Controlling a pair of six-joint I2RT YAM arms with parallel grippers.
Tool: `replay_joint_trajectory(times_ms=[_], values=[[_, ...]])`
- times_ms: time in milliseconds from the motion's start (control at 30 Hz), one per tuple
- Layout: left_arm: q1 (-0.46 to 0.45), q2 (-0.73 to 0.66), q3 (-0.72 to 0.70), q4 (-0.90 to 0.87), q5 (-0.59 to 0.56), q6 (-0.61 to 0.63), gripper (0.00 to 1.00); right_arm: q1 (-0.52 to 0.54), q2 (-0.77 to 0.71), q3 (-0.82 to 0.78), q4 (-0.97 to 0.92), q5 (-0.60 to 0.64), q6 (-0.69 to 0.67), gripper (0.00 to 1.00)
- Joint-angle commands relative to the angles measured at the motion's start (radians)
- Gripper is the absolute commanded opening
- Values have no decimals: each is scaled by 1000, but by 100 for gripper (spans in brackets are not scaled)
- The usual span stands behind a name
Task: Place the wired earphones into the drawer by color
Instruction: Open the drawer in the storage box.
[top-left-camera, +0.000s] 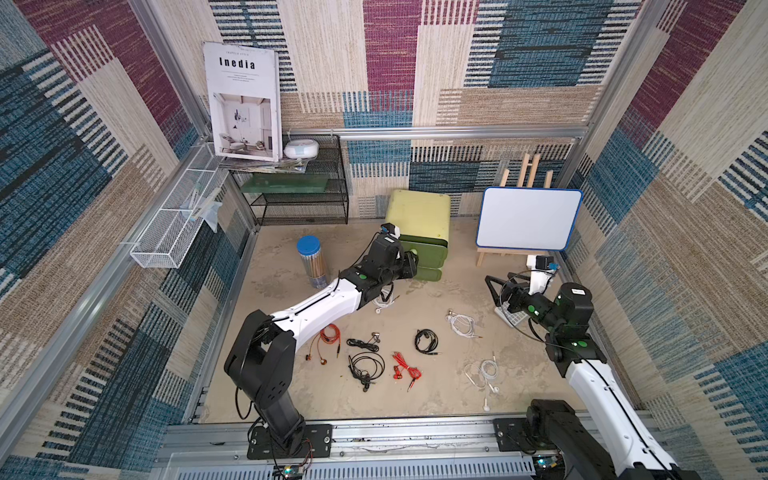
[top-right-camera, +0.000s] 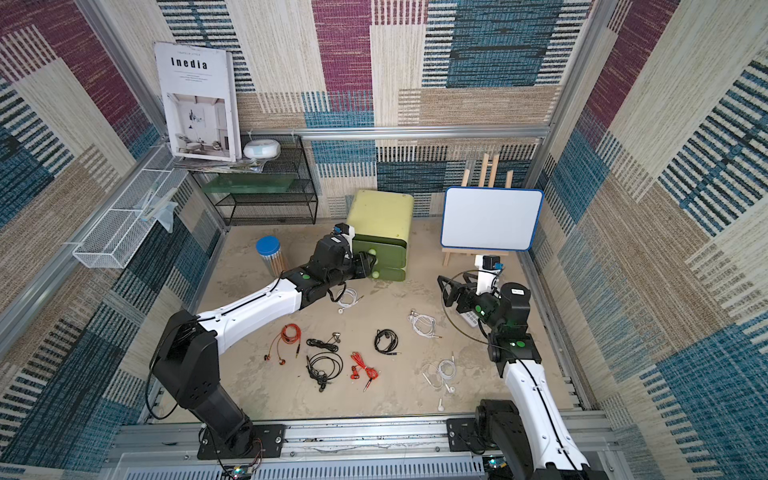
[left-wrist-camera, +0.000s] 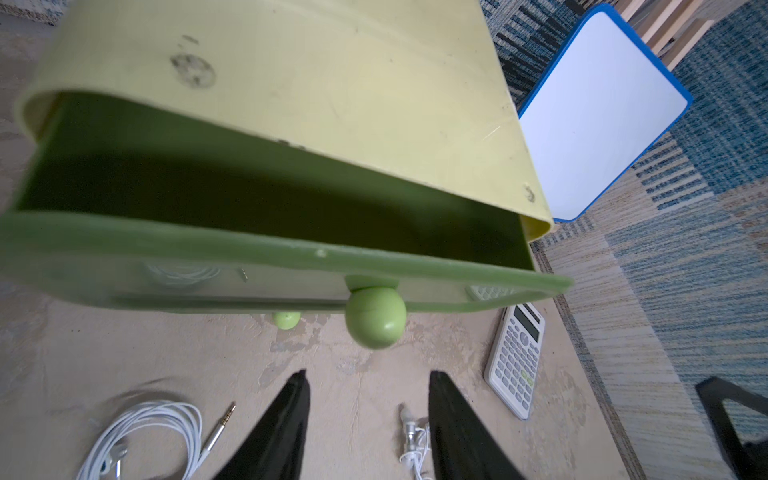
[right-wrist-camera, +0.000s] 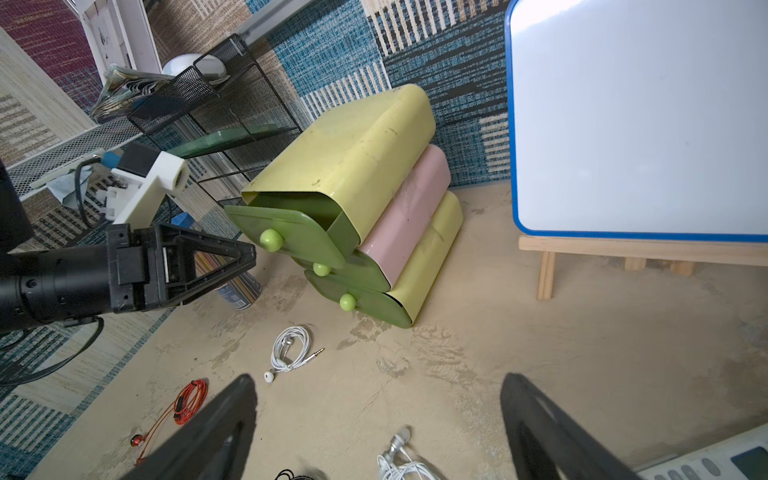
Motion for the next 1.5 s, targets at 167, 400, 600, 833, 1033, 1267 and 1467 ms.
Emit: replay_joint_trajectory(times_ms=[167, 400, 600, 833, 1033, 1267, 1467], values=[[2, 67, 79, -3, -39, 6, 51, 0, -10, 2, -4, -4, -3, 95], [2, 104, 112, -7, -39, 11, 46, 1, -17, -1, -3, -1, -2, 95], [3, 107, 120, -8, -45, 20, 34, 0, -19, -1, -4, -1, -3, 95], [3, 94, 103, -2, -24, 19, 24, 1, -18, -2, -6, 1, -4, 95], [-4, 45, 44, 14, 2, 3, 22, 0, -10, -1, -5, -2, -4, 95], [-22, -43, -39, 26, 1, -5, 21, 1, -6, -1, -7, -3, -4, 95], [-55, -101, -108, 27, -6, -14, 20, 0, -2, 1, -13, -5, -4, 95]])
